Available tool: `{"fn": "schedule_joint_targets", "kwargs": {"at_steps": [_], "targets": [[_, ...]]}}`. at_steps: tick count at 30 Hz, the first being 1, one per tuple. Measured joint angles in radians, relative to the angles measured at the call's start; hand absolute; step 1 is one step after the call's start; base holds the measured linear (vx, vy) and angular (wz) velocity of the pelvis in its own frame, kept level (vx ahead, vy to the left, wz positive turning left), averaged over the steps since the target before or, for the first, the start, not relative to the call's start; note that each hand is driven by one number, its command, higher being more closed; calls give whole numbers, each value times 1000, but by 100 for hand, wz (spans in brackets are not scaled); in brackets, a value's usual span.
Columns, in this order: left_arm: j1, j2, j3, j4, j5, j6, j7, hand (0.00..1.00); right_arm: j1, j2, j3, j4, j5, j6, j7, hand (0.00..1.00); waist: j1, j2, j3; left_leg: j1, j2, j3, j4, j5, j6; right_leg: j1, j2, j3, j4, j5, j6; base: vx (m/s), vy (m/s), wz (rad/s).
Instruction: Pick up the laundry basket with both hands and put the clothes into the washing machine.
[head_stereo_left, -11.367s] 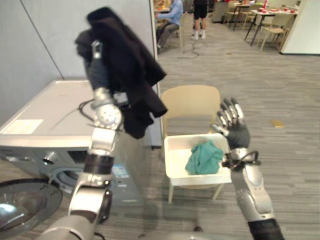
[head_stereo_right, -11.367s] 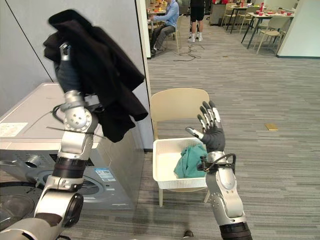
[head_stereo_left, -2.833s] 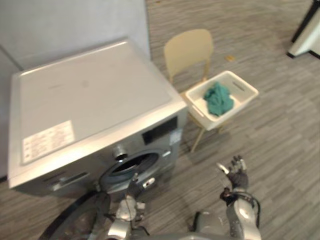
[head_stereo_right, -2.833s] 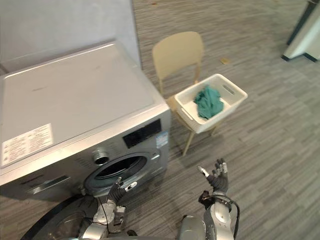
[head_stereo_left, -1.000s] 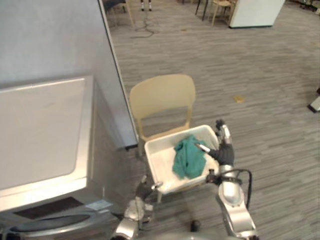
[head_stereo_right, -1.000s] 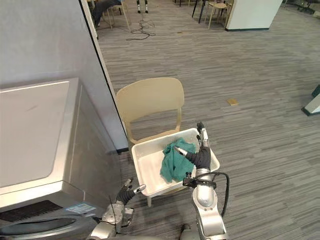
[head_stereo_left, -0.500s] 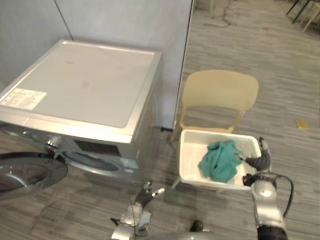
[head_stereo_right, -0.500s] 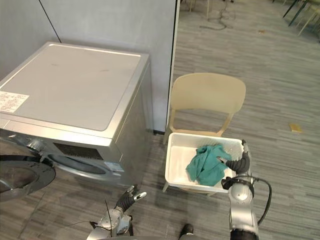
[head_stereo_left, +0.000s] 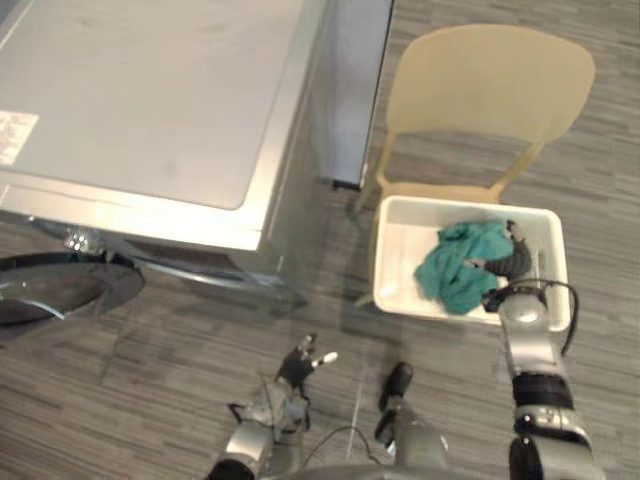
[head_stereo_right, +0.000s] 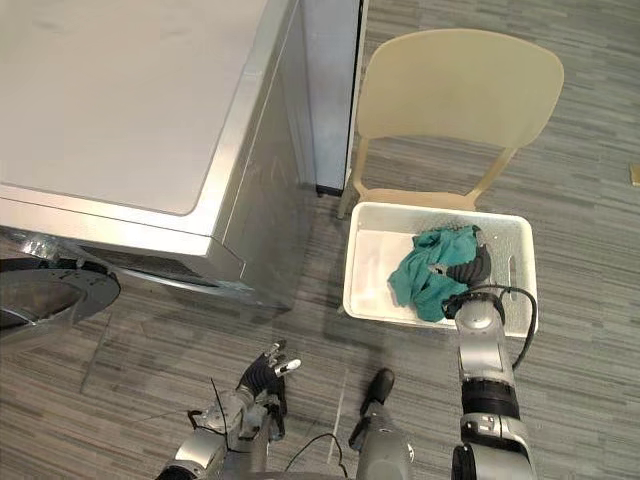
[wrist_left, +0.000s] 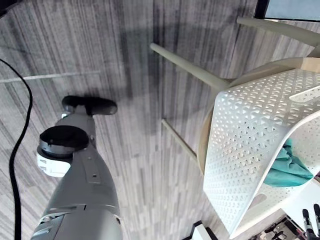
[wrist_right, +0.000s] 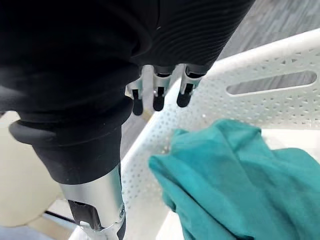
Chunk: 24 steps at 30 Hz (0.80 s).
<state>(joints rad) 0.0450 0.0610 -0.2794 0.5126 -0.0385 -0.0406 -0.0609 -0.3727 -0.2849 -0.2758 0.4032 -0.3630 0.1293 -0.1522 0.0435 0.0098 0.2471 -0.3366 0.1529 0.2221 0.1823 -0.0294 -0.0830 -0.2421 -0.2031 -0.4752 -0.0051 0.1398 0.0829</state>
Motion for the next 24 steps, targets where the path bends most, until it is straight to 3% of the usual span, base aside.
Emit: {"fn": "schedule_joint_targets", "kwargs": {"at_steps": [3, 9, 12, 14, 17, 24], "targets": [[-19, 0, 6, -11, -15, 1, 1, 0, -55, -9, 0, 26, 0, 15, 4, 0, 0, -1, 23, -7, -7, -1, -7, 7, 3, -9, -2, -1, -1, 4, -3, -9, 25, 2], [-27, -4, 18, -16, -30, 15, 0, 0, -115, -48, 2, 163, 19, 25, 84, 0, 1, -4, 38, -37, -17, -24, -5, 15, 9, -24, -9, -18, -2, 12, -1, -14, 34, 10], [-23, 5, 30, -62, -32, 16, 0, 0, -189, -127, 12, 380, 78, 12, 138, 0, 7, -6, 67, -49, -19, -37, 2, 20, 15, -22, -11, -31, -1, 16, -4, -45, 31, 17], [-22, 13, 34, -126, -91, 14, -4, 0, -255, -224, 41, 532, 140, 3, 193, 0, 19, 0, 96, -64, -26, -62, -1, 34, 16, -23, -13, -51, 0, 19, -8, -70, 36, 24], [-16, 23, 34, -164, -158, 13, -6, 0, -297, -281, 68, 611, 169, -13, 225, 0, 28, 2, 112, -73, -29, -80, -11, 49, 18, -24, -13, -67, 2, 20, -8, -56, 27, 19], [30, 51, 3, -238, -274, 13, -35, 0, -376, -290, 178, 723, 94, -35, 292, 0, 36, 3, 121, -87, -32, -80, -47, 77, 21, -48, -14, -75, 1, 24, -12, -8, 18, 3]]}}
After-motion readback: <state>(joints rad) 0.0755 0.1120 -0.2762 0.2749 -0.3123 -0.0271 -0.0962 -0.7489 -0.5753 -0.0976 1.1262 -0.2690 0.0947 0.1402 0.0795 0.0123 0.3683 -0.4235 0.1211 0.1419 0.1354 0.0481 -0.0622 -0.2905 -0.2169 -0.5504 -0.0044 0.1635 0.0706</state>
